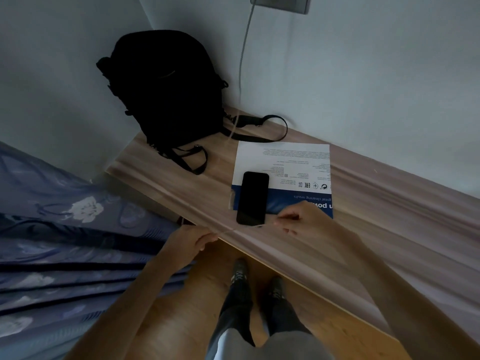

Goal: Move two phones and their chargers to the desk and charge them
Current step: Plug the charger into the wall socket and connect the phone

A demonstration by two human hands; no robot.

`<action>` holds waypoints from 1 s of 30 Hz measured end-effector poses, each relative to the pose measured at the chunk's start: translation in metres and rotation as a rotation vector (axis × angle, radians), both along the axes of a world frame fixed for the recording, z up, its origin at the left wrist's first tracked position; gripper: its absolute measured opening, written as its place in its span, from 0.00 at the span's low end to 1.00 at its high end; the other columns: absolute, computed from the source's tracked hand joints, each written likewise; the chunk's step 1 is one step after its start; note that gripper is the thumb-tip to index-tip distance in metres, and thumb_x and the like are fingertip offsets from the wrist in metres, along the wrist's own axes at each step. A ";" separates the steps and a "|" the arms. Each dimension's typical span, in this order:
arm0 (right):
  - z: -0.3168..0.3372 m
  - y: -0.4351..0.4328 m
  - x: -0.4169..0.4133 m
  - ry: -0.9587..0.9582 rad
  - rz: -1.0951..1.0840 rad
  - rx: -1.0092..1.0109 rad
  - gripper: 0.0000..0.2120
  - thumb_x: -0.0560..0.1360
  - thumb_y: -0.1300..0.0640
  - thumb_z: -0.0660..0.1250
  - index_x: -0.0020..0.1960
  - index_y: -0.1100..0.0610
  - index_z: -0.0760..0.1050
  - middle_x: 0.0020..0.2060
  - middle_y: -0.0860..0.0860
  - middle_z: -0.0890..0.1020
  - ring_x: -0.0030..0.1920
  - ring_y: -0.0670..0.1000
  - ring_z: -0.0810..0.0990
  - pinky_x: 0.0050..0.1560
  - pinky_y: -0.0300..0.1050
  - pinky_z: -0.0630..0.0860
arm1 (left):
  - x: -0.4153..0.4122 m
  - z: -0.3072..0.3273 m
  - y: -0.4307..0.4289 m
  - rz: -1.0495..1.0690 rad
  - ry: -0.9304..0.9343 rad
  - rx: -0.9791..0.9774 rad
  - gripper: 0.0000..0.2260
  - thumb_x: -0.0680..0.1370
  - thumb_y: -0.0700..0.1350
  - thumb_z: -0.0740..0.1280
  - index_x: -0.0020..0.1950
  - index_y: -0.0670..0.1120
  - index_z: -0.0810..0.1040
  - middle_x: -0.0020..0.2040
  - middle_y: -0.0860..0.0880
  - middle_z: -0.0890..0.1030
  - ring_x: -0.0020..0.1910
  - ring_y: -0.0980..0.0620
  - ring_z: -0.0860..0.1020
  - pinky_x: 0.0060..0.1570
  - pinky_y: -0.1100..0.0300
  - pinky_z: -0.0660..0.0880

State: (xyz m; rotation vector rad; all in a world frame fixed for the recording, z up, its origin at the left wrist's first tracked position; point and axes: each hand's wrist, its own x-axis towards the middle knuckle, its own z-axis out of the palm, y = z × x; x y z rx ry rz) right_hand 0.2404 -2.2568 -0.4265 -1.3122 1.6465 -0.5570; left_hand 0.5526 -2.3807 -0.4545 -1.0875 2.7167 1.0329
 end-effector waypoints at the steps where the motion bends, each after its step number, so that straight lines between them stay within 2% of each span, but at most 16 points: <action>1: -0.003 0.002 -0.001 -0.048 -0.036 0.017 0.05 0.77 0.55 0.71 0.43 0.54 0.83 0.28 0.43 0.82 0.28 0.39 0.79 0.38 0.36 0.76 | 0.001 -0.006 0.001 0.016 -0.040 0.052 0.12 0.82 0.48 0.63 0.48 0.44 0.84 0.37 0.48 0.83 0.35 0.54 0.80 0.42 0.50 0.78; 3: -0.004 0.007 -0.001 -0.254 -0.186 0.058 0.02 0.75 0.59 0.73 0.47 0.56 0.82 0.34 0.49 0.86 0.34 0.45 0.85 0.40 0.36 0.78 | -0.001 -0.016 0.003 0.089 -0.073 0.162 0.13 0.83 0.49 0.62 0.50 0.45 0.84 0.41 0.48 0.85 0.38 0.54 0.81 0.46 0.50 0.79; 6: 0.002 0.012 0.006 -0.566 -0.400 0.080 0.03 0.73 0.60 0.75 0.45 0.56 0.82 0.41 0.57 0.87 0.42 0.55 0.87 0.39 0.42 0.82 | -0.019 -0.027 0.005 0.284 -0.058 0.274 0.17 0.84 0.52 0.58 0.50 0.43 0.82 0.41 0.46 0.84 0.40 0.52 0.82 0.48 0.49 0.80; 8: 0.004 0.015 0.020 -0.682 -0.421 0.064 0.05 0.71 0.59 0.77 0.46 0.55 0.83 0.43 0.59 0.87 0.44 0.57 0.87 0.37 0.43 0.82 | -0.039 -0.033 0.006 0.347 -0.025 0.221 0.16 0.85 0.52 0.56 0.46 0.45 0.78 0.37 0.47 0.81 0.37 0.51 0.80 0.41 0.50 0.77; 10: 0.004 0.016 0.035 -0.786 -0.410 0.061 0.08 0.70 0.57 0.77 0.48 0.55 0.84 0.46 0.60 0.87 0.47 0.57 0.87 0.37 0.42 0.82 | -0.064 -0.036 0.005 0.344 -0.020 0.084 0.13 0.84 0.53 0.57 0.46 0.49 0.75 0.39 0.51 0.79 0.39 0.50 0.79 0.41 0.57 0.71; 12: 0.001 0.014 0.047 -0.878 -0.445 0.071 0.08 0.69 0.56 0.76 0.48 0.56 0.85 0.46 0.61 0.87 0.47 0.57 0.87 0.37 0.41 0.82 | -0.090 -0.042 0.004 0.378 -0.061 0.000 0.15 0.81 0.57 0.59 0.57 0.48 0.77 0.50 0.48 0.81 0.51 0.46 0.79 0.47 0.56 0.71; 14: -0.003 0.013 0.053 -0.942 -0.491 0.060 0.09 0.69 0.55 0.77 0.49 0.57 0.85 0.45 0.60 0.87 0.44 0.55 0.87 0.36 0.40 0.82 | -0.114 -0.049 0.006 0.428 -0.114 0.039 0.26 0.78 0.62 0.63 0.70 0.48 0.69 0.64 0.44 0.76 0.62 0.42 0.75 0.56 0.49 0.72; 15: -0.005 0.013 0.054 -0.965 -0.511 0.051 0.10 0.69 0.54 0.77 0.49 0.58 0.85 0.44 0.59 0.87 0.42 0.53 0.87 0.36 0.40 0.81 | -0.124 -0.052 0.008 0.441 -0.123 0.066 0.32 0.76 0.64 0.65 0.74 0.47 0.65 0.68 0.42 0.72 0.65 0.41 0.73 0.59 0.47 0.71; 18: -0.015 0.016 0.060 -1.000 -0.552 0.030 0.09 0.71 0.53 0.75 0.46 0.59 0.85 0.39 0.55 0.86 0.38 0.48 0.83 0.37 0.38 0.78 | -0.147 -0.059 0.011 0.472 -0.191 0.075 0.47 0.68 0.69 0.70 0.77 0.45 0.55 0.73 0.39 0.63 0.70 0.39 0.66 0.64 0.45 0.69; 20: -0.018 0.017 0.062 -0.981 -0.582 0.011 0.10 0.73 0.50 0.73 0.43 0.57 0.85 0.36 0.53 0.83 0.36 0.47 0.80 0.36 0.37 0.77 | -0.158 -0.060 0.011 0.488 -0.259 0.036 0.52 0.63 0.70 0.71 0.76 0.42 0.55 0.71 0.38 0.64 0.67 0.38 0.67 0.62 0.46 0.70; 23: -0.019 0.018 0.065 -0.868 -0.612 -0.025 0.14 0.78 0.51 0.65 0.44 0.60 0.83 0.35 0.53 0.80 0.35 0.46 0.77 0.35 0.37 0.75 | -0.167 -0.055 0.012 0.504 -0.295 -0.013 0.49 0.64 0.66 0.74 0.73 0.39 0.59 0.67 0.37 0.67 0.63 0.37 0.70 0.58 0.48 0.71; 26: -0.019 0.019 0.067 -0.759 -0.613 -0.028 0.16 0.82 0.54 0.60 0.47 0.63 0.81 0.37 0.56 0.80 0.32 0.46 0.77 0.32 0.36 0.73 | -0.172 -0.045 0.004 0.537 -0.243 0.037 0.43 0.64 0.59 0.78 0.69 0.37 0.64 0.64 0.38 0.70 0.63 0.38 0.72 0.59 0.49 0.73; 28: -0.018 0.020 0.069 -0.693 -0.590 -0.010 0.16 0.83 0.55 0.59 0.49 0.64 0.80 0.36 0.55 0.80 0.31 0.46 0.75 0.31 0.37 0.72 | -0.172 -0.036 -0.004 0.558 -0.198 0.143 0.43 0.63 0.58 0.79 0.69 0.37 0.67 0.63 0.40 0.73 0.62 0.41 0.73 0.55 0.53 0.75; 30: -0.017 0.021 0.072 -0.578 -0.548 0.004 0.15 0.83 0.54 0.58 0.50 0.63 0.79 0.34 0.52 0.79 0.30 0.48 0.75 0.32 0.40 0.72 | -0.172 -0.027 -0.014 0.590 -0.147 0.342 0.41 0.63 0.61 0.78 0.67 0.38 0.72 0.59 0.43 0.77 0.58 0.45 0.77 0.48 0.58 0.76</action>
